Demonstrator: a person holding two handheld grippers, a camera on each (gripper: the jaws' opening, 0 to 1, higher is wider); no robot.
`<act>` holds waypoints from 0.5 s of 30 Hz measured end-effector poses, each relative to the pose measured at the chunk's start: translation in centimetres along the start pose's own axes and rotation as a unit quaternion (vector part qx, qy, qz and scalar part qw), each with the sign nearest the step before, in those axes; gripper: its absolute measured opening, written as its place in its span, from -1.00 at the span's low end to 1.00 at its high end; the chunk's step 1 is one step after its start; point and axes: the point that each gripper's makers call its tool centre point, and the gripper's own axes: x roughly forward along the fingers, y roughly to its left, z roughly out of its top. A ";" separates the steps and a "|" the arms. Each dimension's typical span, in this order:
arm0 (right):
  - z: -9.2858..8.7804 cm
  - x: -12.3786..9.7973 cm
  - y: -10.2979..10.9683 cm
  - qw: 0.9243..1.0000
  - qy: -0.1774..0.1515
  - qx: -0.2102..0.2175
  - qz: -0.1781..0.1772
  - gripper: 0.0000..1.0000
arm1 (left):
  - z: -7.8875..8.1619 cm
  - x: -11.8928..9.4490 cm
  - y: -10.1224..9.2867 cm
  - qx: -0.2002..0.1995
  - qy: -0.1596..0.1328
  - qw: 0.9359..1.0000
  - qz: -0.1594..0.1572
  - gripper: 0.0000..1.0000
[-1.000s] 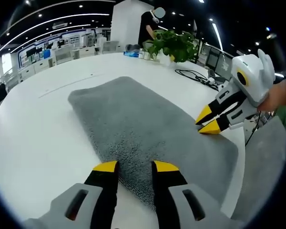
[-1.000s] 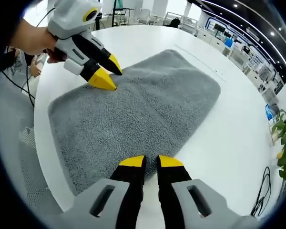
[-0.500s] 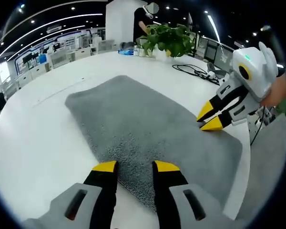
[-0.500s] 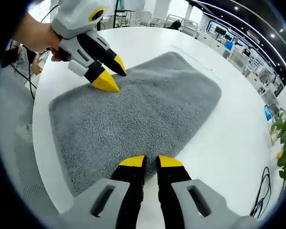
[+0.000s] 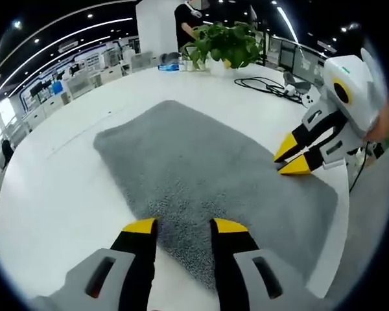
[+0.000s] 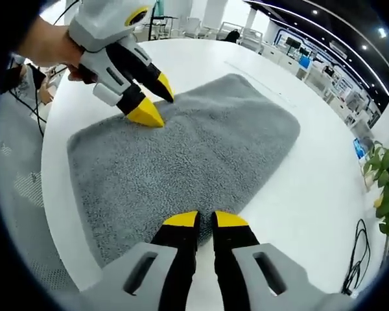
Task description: Fold the towel on the table until its edges align and the towel forms a compact rectangular stack.
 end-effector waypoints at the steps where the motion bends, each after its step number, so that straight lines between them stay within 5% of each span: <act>1: 0.0 0.0 0.0 1.000 0.000 -0.004 0.001 -0.87 | 0.1 -0.1 0.0 -0.001 -0.001 1.000 0.001 -0.20; 6: 0.0 0.0 -0.1 1.000 0.000 -0.006 0.007 -0.84 | 0.7 -1.4 -0.7 0.012 -0.017 1.000 0.007 -0.02; 9: 0.6 -0.1 -0.3 0.998 -0.006 -0.062 -0.003 -0.79 | 1.6 -3.0 -1.1 0.001 -0.034 0.999 0.007 -0.01; 12: 1.0 -0.7 0.1 0.999 -0.016 -0.052 -0.001 -0.78 | 1.7 -4.1 -0.9 -0.003 -0.039 0.999 0.009 0.00; 15: 2.7 -1.4 0.6 0.998 -0.064 -0.022 0.013 -0.65 | 1.7 -4.9 -0.7 0.001 -0.042 0.999 0.010 0.01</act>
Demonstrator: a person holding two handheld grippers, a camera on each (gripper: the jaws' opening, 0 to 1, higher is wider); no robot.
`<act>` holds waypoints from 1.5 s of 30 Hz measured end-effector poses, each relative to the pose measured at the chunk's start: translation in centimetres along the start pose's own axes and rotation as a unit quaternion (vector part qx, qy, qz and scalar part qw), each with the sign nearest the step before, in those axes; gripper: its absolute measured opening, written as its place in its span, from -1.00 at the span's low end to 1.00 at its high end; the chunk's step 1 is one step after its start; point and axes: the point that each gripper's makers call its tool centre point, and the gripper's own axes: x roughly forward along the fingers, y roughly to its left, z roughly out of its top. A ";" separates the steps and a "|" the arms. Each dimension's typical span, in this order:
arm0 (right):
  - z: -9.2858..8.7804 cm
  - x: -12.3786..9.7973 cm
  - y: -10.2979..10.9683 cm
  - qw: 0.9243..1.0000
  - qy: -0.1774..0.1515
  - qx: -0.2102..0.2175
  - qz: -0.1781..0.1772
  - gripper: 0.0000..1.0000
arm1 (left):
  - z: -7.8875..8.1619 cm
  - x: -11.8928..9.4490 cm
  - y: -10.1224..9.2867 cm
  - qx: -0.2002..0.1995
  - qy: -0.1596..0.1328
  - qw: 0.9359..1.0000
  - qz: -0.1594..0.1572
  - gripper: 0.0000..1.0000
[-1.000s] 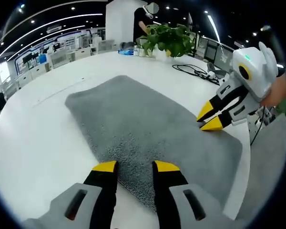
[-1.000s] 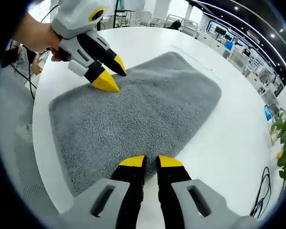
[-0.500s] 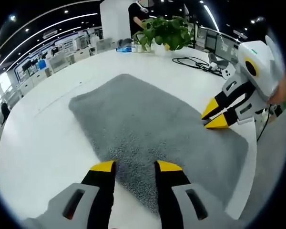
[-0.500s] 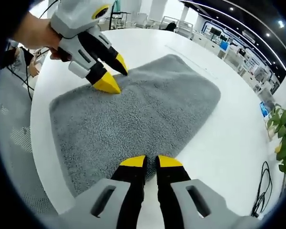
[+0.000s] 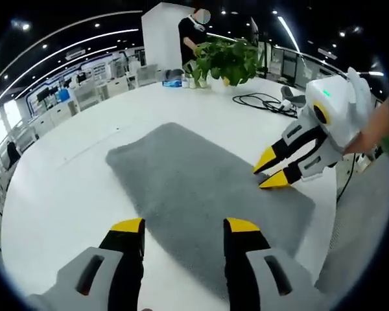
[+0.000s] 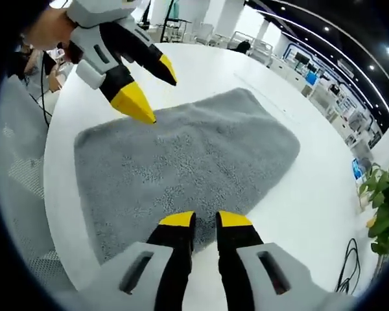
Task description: Fold the towel on the table until its edges align and the towel forms a compact rectangular stack.
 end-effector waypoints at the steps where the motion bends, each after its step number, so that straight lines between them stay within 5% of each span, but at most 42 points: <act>1: 0.2 -0.2 0.2 1.000 -0.002 0.000 0.004 -0.62 | 0.0 -0.5 0.0 0.001 -0.001 1.000 0.000 0.01; 5: 2.2 -1.6 1.0 0.997 -0.052 -0.063 0.018 -0.67 | -0.2 -1.4 -0.4 -0.006 -0.013 1.000 -0.008 0.00; 8: 2.6 -2.3 1.2 0.997 -0.074 -0.011 0.028 -0.68 | 0.1 -2.0 -0.5 -0.003 -0.016 1.000 -0.004 -0.01; 12: 1.4 -2.7 2.7 0.995 -0.062 -0.046 0.065 -0.66 | -0.2 -2.4 -0.9 -0.004 -0.019 1.000 -0.005 -0.01; 15: 0.3 -3.2 3.8 0.993 -0.058 -0.028 0.094 -0.68 | -1.0 -2.7 -1.8 0.000 -0.015 1.000 -0.013 -0.02; 18: -1.4 -3.4 3.7 0.993 -0.034 -0.067 0.089 -0.66 | -1.7 -2.7 -2.9 0.017 -0.007 0.999 -0.030 -0.04; 26: -3.2 -3.8 6.3 0.987 -0.033 -0.068 0.145 -0.79 | -3.3 -2.0 -6.6 0.067 0.021 0.995 -0.074 -0.07; 28: -4.3 -3.8 6.8 0.982 -0.004 -0.104 0.156 -0.82 | -3.6 -1.9 -7.1 0.072 0.023 0.994 -0.083 -0.15; 30: -4.1 -3.5 6.9 0.983 -0.019 -0.109 0.148 -0.81 | -4.3 -1.7 -7.3 0.081 0.033 0.992 -0.088 -0.19; 34: -3.9 -3.8 6.6 0.984 -0.026 -0.089 0.150 -0.80 | -5.6 -2.0 -7.6 0.111 0.053 0.987 -0.102 -0.19; 38: -3.4 -4.7 6.9 0.982 -0.048 -0.077 0.165 -0.57 | -6.2 -2.6 -8.0 0.129 0.054 0.983 -0.118 -0.16; 45: -5.0 -4.3 8.2 0.980 -0.040 -0.088 0.174 -0.36 | -8.0 -2.8 -9.9 0.198 0.082 0.965 -0.149 -0.08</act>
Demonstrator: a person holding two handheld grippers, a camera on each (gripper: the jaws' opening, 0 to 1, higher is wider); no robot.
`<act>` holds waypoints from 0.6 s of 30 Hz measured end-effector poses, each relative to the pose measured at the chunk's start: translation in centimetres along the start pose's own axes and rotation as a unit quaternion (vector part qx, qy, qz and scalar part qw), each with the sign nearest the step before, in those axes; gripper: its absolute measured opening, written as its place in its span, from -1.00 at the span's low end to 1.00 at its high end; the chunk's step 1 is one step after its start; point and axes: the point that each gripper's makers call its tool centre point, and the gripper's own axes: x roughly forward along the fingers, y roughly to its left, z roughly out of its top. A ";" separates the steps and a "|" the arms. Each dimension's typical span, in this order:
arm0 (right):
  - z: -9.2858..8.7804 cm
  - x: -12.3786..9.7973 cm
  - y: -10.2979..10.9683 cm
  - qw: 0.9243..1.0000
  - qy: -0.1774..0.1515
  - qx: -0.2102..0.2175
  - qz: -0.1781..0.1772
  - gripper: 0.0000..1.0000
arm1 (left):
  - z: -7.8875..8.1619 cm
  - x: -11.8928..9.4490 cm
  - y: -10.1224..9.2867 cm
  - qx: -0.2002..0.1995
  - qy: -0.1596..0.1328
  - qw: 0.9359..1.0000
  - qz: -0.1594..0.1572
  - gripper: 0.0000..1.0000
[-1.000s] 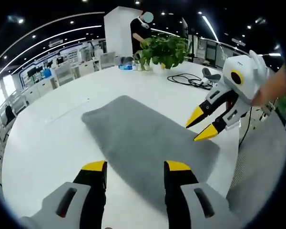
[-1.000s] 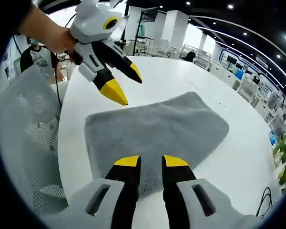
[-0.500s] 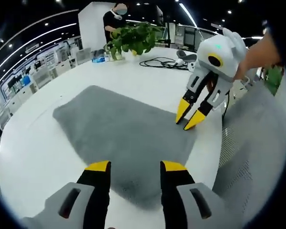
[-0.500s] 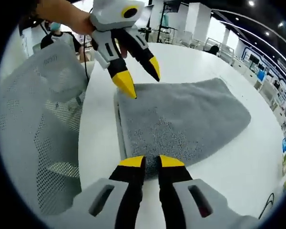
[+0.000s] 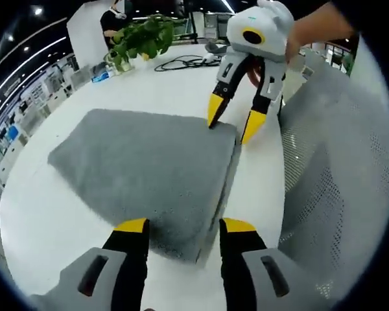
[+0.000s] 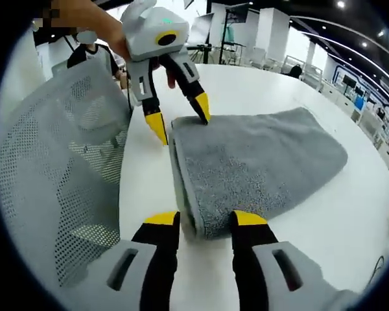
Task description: Fold the towel on the table until its edges align and the towel forms a compact rectangular stack.
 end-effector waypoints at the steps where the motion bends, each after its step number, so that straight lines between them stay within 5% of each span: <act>1: -0.1 0.1 -0.1 1.000 0.002 -0.003 -0.004 -0.37 | -0.1 0.1 -0.1 0.024 0.009 1.000 0.004 -0.07; 11: -0.5 0.6 -0.7 0.999 0.021 -0.031 -0.030 -0.52 | 0.0 0.6 0.6 -0.008 0.023 0.999 0.021 -0.35; 13: -0.5 0.6 -0.6 0.999 0.021 -0.032 -0.030 -0.53 | -0.1 0.7 0.7 -0.040 0.028 0.999 0.020 -0.37; 18: -0.7 0.6 -1.1 0.998 0.031 -0.028 -0.041 -0.69 | 0.0 0.8 0.6 -0.037 0.035 0.998 0.022 -0.49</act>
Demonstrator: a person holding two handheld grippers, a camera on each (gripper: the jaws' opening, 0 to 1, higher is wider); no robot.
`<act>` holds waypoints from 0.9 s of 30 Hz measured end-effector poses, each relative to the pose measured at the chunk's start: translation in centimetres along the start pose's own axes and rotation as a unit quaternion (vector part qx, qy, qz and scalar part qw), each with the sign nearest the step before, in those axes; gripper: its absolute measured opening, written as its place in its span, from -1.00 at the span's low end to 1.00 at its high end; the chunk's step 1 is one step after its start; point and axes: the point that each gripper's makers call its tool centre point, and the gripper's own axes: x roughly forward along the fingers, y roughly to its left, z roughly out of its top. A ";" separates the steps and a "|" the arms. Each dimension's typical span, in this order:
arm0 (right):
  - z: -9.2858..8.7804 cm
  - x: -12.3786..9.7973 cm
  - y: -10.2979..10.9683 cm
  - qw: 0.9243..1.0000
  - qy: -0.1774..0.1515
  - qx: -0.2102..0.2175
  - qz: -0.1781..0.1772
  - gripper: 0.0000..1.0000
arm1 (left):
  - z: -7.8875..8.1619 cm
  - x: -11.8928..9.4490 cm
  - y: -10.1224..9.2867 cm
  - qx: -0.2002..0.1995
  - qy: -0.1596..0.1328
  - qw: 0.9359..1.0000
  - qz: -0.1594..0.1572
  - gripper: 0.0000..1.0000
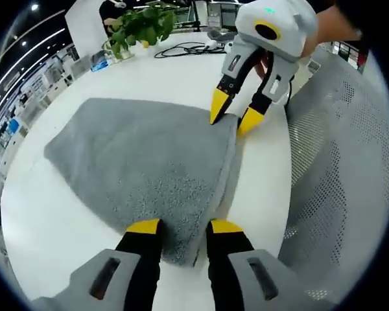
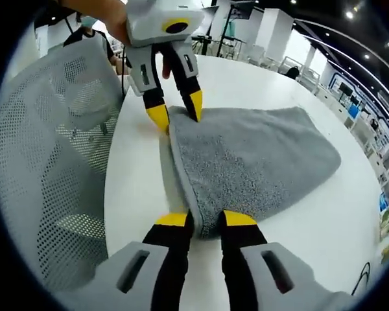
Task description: Fold the towel on the table until its edges align and the towel forms a compact rectangular stack.
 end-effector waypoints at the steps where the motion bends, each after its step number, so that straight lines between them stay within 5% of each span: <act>1: 0.0 0.0 -0.1 1.000 0.001 0.019 -0.001 -0.73 | 0.0 0.0 0.0 0.003 0.003 1.000 0.003 -0.53; 7: 0.2 -0.2 0.4 0.999 0.012 0.047 0.013 -0.85 | -0.2 0.0 -0.2 -0.001 0.012 1.000 0.006 -0.72; 27: 1.2 -2.1 4.6 0.991 0.013 0.107 0.081 -0.89 | -1.3 -2.8 -3.3 -0.041 0.005 0.998 -0.050 -0.78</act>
